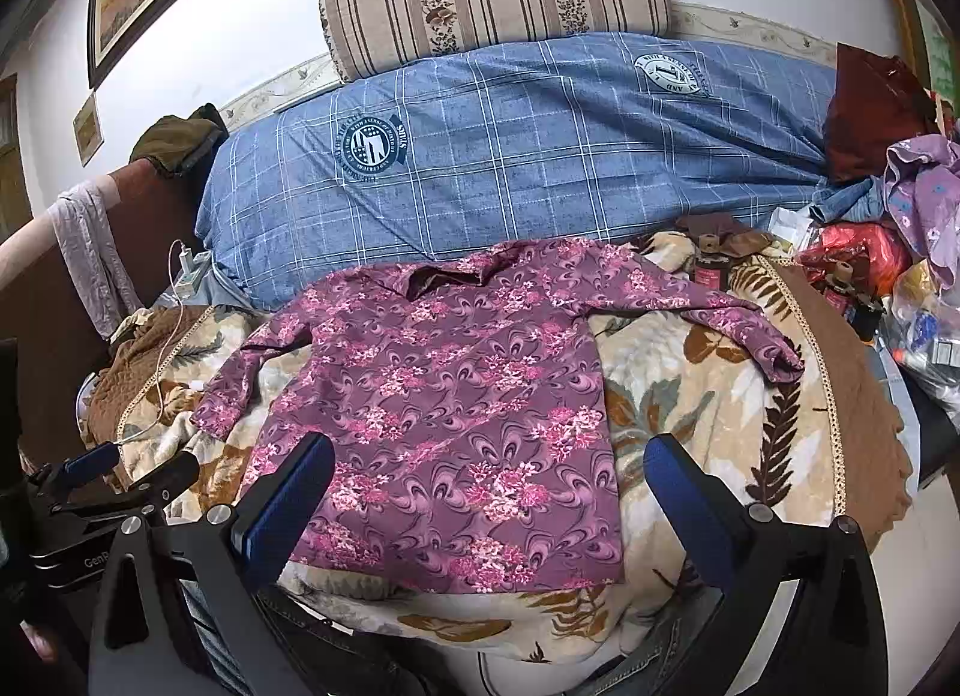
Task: Fold small clothes
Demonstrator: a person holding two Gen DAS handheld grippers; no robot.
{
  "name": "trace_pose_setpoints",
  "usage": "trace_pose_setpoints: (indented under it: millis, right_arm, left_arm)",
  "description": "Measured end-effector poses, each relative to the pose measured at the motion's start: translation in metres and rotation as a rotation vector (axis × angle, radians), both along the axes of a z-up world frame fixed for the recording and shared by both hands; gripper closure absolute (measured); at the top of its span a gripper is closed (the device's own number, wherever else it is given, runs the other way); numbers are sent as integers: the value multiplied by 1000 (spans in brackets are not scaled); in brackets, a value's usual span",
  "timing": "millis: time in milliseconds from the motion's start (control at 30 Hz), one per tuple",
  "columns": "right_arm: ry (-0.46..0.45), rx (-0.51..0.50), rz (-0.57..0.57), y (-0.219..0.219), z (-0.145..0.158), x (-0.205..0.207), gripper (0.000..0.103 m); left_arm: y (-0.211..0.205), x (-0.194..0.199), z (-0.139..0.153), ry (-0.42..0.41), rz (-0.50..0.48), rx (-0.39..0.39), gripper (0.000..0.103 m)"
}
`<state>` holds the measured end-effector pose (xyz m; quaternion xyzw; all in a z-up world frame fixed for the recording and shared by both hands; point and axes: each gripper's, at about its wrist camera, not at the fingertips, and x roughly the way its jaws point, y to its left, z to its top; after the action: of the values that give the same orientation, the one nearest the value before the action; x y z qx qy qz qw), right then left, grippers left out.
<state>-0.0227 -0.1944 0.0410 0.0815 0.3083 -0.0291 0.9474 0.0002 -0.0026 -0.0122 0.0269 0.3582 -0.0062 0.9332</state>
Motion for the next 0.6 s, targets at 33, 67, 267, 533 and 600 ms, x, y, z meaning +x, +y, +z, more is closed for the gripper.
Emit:
trace_pose_setpoints:
  millis: [33,67,267,533,600]
  right_arm:
    - [0,-1,-2,0,0,1,0]
    - [-2,-2,-2,0,1,1,0]
    - [-2,-1,-2,0,1,1,0]
    - [-1,-5,1,1,3,2,0]
    - [-1,-3,2,1,3,2,0]
  left_arm:
    - [0,0,0,1,1,0,0]
    - [0,0,0,1,1,-1,0]
    - [0,0,0,1,4,0,0]
    - [1,2,0,6,2,-4,0]
    - [0,2,0,5,4,-2,0]
